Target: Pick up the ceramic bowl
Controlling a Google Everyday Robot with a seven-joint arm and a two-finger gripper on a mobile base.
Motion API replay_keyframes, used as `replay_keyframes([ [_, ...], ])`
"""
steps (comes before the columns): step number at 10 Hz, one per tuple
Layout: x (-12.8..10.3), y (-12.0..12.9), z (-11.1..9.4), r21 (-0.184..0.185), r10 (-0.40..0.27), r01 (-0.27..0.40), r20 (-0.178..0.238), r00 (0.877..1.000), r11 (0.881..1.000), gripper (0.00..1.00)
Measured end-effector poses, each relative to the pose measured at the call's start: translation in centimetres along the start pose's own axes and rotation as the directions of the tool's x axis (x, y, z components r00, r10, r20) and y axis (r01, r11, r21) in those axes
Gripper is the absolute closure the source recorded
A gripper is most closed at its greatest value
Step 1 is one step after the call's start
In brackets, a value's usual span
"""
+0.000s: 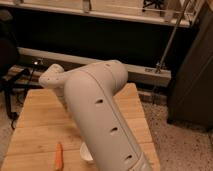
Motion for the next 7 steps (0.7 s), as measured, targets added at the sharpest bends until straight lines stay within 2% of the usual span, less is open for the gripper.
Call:
replay_keyframes([
  [4, -0.3, 0.8, 0.8, 0.034, -0.045, 0.046, -0.025, 0.999, 0.998, 0.92],
  [5, -0.7, 1.0, 0.3, 0.029, -0.044, 0.045, -0.017, 0.999, 0.999, 0.98],
  [6, -1.4, 1.0, -1.0, 0.016, -0.036, 0.035, 0.010, 0.999, 0.999, 1.00],
  [7, -2.2, 0.9, -3.3, -0.006, -0.021, 0.022, 0.058, 0.998, 1.000, 1.00],
])
